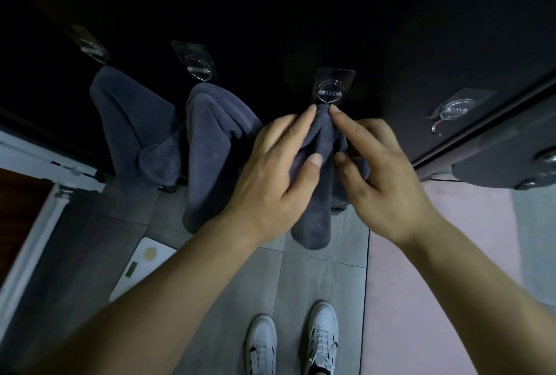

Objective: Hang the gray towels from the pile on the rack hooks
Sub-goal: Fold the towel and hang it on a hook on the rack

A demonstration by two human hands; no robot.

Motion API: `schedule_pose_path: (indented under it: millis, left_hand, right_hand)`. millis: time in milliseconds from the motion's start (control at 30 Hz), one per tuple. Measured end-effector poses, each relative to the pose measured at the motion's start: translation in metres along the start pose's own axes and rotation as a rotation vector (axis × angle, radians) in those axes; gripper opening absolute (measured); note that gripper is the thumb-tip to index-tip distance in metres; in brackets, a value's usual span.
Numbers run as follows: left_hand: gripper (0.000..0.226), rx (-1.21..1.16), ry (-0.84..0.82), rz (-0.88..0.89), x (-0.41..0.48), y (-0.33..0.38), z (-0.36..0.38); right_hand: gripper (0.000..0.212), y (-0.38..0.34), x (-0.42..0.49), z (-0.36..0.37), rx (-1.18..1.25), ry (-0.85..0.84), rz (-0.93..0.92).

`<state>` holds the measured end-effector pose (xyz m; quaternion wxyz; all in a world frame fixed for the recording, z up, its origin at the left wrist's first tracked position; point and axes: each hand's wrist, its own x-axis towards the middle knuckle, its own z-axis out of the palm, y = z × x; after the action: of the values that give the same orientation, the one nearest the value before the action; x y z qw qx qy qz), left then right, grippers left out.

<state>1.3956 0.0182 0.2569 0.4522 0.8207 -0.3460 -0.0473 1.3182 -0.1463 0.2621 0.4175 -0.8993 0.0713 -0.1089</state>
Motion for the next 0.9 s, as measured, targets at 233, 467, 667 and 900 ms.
schedule_pose_path:
  millis: [233,467,667,900]
  left_hand:
    - [0.052,-0.262,0.025,-0.040,0.002,-0.005,0.011]
    - [0.057,-0.007,0.088,-0.179,-0.006,0.002,0.011]
    - [0.056,-0.418,-0.023,-0.269,-0.007,0.000,0.019]
    - [0.062,-0.507,0.020,-0.353,-0.015,-0.003,0.020]
  right_hand:
    - [0.049,0.002,0.002,0.002,-0.031,0.042,0.027]
    - [0.054,0.009,-0.011,0.005,-0.234,0.042,0.008]
    - [0.054,0.023,-0.011,0.022,0.001,-0.037,0.068]
    - [0.055,0.039,-0.038,0.020,0.155,-0.107,0.184]
